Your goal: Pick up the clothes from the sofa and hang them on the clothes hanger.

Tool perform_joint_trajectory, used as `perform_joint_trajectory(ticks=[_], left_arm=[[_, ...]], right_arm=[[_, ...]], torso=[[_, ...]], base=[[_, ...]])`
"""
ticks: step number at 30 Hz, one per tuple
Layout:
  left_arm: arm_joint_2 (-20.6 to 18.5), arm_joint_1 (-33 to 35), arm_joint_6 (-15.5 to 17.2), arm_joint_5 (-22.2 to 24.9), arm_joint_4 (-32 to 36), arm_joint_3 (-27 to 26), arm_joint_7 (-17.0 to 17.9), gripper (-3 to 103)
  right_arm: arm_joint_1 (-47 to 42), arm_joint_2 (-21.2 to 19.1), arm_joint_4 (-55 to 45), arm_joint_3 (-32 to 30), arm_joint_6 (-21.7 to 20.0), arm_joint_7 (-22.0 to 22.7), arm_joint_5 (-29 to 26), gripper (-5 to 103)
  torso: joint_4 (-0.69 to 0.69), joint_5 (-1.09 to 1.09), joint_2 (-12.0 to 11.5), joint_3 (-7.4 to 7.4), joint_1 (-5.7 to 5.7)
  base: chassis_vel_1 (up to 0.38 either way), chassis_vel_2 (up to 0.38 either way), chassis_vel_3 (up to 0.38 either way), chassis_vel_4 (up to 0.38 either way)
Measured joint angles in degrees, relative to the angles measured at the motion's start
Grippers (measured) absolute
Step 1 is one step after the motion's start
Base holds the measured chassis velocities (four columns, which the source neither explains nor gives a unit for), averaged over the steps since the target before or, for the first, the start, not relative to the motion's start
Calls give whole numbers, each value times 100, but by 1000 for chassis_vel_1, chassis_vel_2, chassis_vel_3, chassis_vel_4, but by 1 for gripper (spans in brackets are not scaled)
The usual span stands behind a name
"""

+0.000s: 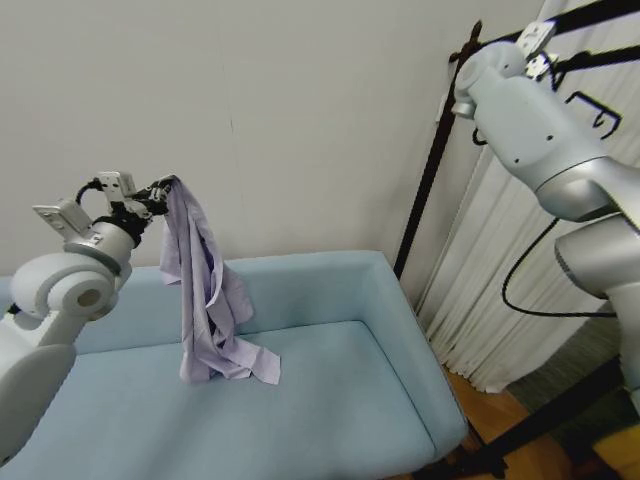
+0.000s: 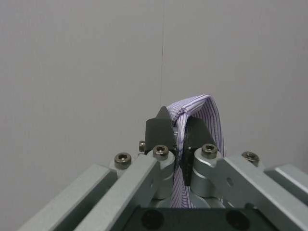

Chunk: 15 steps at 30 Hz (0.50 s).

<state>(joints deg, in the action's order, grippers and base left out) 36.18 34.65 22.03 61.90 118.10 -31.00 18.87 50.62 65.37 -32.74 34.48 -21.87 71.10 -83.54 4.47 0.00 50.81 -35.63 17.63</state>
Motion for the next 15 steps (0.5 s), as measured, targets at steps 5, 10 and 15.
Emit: perform_joint_trajectory(ticks=[5,10,15], left_arm=[[15,-13,-3,-9,-7,7,-3,3],[32,2,-5,-29,-6,11,-4,3],[51,55,-6,-50,8,1,-6,3]], right_arm=[[21,47,-1,34,0,-17,-2,2],[3,50,-27,44,5,-22,10,2],[-57,-11,-146,69,58,3,124,2]], torso=[[-1,0,0,0,0],[-1,-1,0,0,0],[0,1,0,0,0]], base=[[0,0,0,0],[0,0,0,0],[0,0,0,0]])
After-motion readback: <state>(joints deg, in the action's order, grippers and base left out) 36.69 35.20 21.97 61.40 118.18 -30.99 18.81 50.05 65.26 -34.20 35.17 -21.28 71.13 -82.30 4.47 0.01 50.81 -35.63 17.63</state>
